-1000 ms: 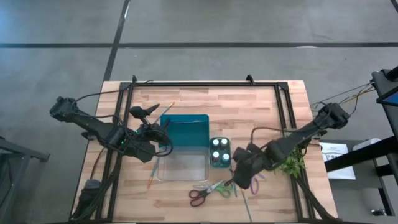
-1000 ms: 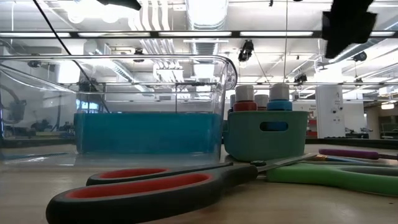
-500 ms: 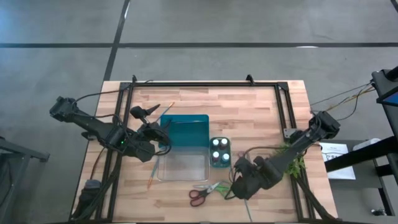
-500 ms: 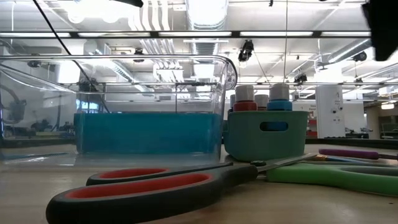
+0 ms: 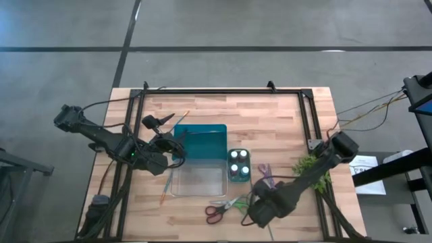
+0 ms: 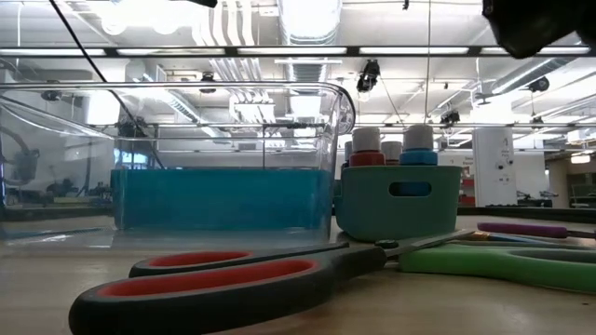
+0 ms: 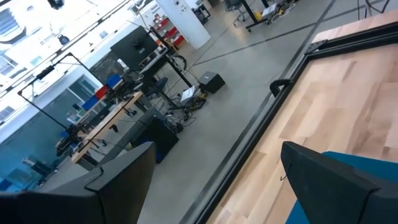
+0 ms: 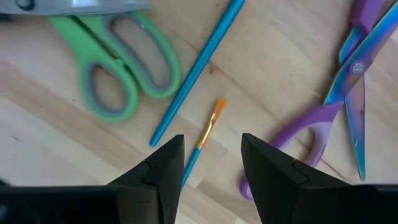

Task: Pick & Place Paint Supplies
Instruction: Put the blue paint brush into the blue bin

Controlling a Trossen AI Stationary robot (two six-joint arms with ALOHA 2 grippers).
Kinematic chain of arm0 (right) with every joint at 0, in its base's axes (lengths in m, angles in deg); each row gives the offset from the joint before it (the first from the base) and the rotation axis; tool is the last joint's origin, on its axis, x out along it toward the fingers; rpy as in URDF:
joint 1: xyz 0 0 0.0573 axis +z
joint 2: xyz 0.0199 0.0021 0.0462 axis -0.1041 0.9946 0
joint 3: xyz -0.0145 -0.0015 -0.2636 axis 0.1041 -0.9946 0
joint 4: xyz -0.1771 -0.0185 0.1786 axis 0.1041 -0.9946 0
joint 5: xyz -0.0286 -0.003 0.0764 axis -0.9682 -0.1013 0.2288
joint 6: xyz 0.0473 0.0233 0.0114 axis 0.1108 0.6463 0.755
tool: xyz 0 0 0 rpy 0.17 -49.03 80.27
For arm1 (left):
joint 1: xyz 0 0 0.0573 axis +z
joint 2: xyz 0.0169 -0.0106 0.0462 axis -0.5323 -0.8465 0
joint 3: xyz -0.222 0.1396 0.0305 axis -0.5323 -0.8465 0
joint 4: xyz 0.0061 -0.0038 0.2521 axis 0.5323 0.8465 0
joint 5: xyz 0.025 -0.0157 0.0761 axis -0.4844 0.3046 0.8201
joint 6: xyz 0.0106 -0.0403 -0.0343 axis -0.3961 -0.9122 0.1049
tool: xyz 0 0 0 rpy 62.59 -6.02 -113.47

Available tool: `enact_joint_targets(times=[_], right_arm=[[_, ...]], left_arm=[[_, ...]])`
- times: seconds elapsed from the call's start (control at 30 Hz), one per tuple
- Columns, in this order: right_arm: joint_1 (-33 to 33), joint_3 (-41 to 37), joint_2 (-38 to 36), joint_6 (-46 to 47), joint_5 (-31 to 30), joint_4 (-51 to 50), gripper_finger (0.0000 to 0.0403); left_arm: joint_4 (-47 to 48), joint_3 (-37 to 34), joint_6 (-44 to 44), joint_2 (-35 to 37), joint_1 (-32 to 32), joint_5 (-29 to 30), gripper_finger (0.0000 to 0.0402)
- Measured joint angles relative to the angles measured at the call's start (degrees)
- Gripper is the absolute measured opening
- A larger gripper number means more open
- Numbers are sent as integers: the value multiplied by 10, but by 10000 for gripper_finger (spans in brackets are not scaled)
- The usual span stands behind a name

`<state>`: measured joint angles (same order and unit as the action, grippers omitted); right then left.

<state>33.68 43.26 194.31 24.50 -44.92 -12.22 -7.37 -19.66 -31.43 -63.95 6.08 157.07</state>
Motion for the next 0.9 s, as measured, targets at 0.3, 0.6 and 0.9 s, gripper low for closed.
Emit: enact_joint_targets(times=[0.3, 0.6, 0.9], right_arm=[[-4, 0, 36, -15, 6, 7, 157], [-9, 0, 69, -40, 13, 15, 157], [-15, -5, 66, -45, -6, 8, 157]], left_arm=[[0, 0, 2, 0, 0, -3, 353], [0, 0, 3, 0, 0, -8, 353], [0, 0, 3, 0, 0, -12, 353]])
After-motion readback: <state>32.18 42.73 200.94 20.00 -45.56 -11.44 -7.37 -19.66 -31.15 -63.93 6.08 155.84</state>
